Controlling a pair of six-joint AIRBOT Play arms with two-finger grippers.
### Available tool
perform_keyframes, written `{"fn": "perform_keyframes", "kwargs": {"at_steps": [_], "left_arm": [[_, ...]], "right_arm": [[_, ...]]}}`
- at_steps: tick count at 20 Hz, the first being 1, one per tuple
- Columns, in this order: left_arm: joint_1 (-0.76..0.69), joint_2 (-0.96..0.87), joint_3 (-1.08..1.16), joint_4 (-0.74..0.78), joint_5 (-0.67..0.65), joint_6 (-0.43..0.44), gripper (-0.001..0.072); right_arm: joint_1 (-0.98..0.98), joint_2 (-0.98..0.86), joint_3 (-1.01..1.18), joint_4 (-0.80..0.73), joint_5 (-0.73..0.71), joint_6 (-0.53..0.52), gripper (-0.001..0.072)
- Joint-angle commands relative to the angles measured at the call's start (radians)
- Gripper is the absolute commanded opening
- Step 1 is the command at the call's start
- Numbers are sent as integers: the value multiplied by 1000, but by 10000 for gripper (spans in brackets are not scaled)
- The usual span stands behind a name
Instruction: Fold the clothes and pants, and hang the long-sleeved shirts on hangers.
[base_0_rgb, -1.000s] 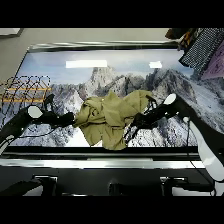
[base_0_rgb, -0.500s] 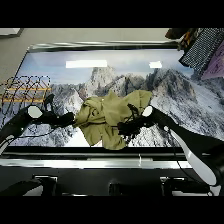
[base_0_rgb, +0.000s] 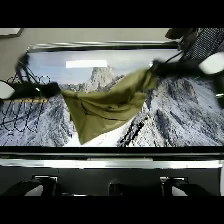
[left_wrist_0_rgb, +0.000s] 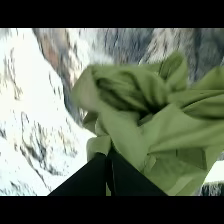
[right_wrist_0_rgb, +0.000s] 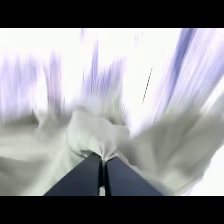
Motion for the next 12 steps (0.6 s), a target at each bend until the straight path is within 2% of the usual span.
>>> {"fn": "perform_keyframes", "kwargs": {"at_steps": [1,3,7,12], "left_arm": [[29,64,281,107,-35,-1,15],[33,133,375,158,-44,-59,15],[33,328,404,214,-74,-152,16],[33,469,399,212,-296,-158,16]], "right_arm": [[-128,106,346,-162,60,17,25],[-146,198,433,-267,47,18,25],[-146,420,435,-453,23,67,25],[-146,534,435,-467,45,133,26]]}}
